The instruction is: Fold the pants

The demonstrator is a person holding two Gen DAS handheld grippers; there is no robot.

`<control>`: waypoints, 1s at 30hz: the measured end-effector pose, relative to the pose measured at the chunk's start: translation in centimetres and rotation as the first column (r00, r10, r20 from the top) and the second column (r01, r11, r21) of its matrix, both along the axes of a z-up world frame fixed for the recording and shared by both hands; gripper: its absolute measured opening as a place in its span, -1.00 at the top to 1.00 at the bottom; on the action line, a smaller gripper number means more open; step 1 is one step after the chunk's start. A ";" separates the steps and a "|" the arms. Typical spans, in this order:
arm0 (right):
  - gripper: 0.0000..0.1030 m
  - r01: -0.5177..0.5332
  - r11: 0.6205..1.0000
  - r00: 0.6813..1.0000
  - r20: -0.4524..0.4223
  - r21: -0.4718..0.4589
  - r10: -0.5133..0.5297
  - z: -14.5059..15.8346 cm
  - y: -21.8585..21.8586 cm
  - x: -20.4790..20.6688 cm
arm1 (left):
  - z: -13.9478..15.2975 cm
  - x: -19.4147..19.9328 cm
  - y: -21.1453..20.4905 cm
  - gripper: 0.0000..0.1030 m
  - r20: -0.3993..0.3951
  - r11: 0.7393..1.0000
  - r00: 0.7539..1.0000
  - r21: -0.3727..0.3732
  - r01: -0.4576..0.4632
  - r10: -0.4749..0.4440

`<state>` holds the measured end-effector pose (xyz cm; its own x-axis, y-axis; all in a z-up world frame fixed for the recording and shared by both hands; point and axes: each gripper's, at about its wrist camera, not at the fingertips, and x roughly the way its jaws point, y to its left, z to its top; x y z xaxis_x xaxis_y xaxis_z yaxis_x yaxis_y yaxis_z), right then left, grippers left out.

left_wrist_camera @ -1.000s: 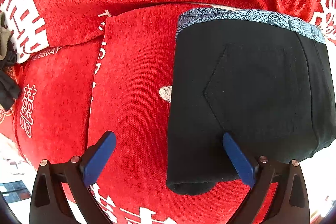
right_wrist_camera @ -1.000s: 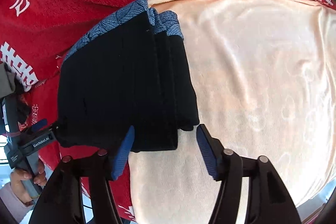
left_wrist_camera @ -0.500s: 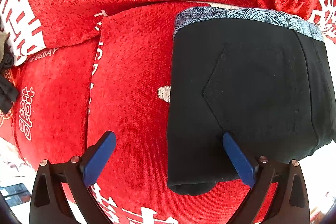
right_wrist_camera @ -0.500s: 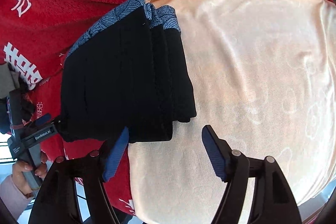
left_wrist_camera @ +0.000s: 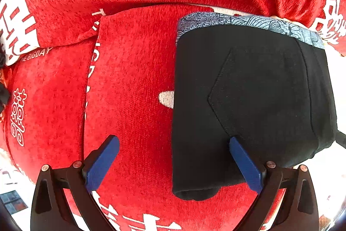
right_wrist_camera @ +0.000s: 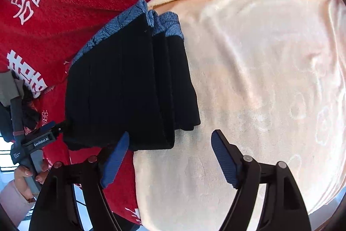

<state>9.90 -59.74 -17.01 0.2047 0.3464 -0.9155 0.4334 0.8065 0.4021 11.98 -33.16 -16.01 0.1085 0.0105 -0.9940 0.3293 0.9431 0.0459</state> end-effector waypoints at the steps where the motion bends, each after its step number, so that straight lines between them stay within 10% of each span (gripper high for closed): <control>1: -0.58 0.000 1.000 1.000 0.014 -0.005 0.000 0.3 -0.2 0.0 | 0.1 0.0 0.0 -0.98 -0.001 1.000 1.000 -0.002 0.004 -0.004; 30: -0.59 -0.006 0.998 1.000 -0.019 0.060 0.008 -0.8 -2.1 0.4 | -0.4 3.5 0.7 -0.98 -0.093 0.987 0.996 -0.155 -0.029 0.015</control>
